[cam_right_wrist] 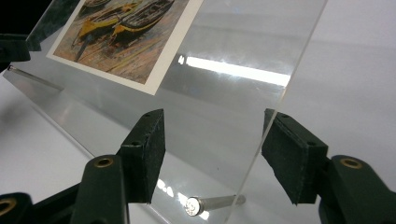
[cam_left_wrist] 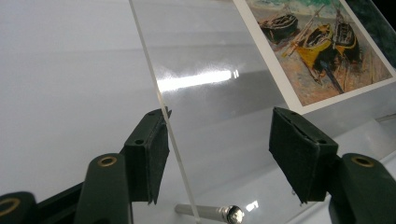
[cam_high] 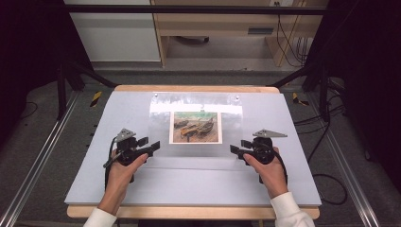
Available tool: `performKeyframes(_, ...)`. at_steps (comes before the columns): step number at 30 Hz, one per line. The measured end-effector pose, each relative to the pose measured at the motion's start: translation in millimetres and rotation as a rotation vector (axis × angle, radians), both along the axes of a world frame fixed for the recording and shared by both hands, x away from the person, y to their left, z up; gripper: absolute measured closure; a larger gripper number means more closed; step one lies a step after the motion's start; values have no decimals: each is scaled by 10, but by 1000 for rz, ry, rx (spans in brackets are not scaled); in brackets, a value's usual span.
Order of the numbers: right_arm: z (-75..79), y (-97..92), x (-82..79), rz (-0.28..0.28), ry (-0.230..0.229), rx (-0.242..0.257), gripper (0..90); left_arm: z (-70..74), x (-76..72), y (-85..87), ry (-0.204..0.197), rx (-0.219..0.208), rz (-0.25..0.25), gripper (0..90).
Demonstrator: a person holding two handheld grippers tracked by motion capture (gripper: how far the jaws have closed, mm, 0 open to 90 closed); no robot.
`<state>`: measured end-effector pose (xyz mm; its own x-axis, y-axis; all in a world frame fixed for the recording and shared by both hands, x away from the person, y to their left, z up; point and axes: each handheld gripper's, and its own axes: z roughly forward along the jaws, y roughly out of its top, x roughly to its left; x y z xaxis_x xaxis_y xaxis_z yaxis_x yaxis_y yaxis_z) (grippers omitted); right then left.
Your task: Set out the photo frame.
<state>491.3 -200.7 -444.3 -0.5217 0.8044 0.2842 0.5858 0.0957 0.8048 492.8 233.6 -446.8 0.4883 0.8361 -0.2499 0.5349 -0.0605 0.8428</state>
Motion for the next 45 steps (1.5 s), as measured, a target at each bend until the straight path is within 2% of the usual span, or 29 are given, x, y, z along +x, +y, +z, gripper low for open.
performKeyframes(9,11,-5,-78,0,-20,-20,448,14,-88,10,-8,13,10,421)
performKeyframes(21,14,-25,-138,-6,-24,-17,501,18,-165,34,-8,9,15,473)
performKeyframes(31,17,-34,-204,-5,-31,-23,538,30,-232,43,-14,30,11,502)
performKeyframes(45,11,-60,-276,-5,-30,-19,592,42,-293,80,7,20,14,571)
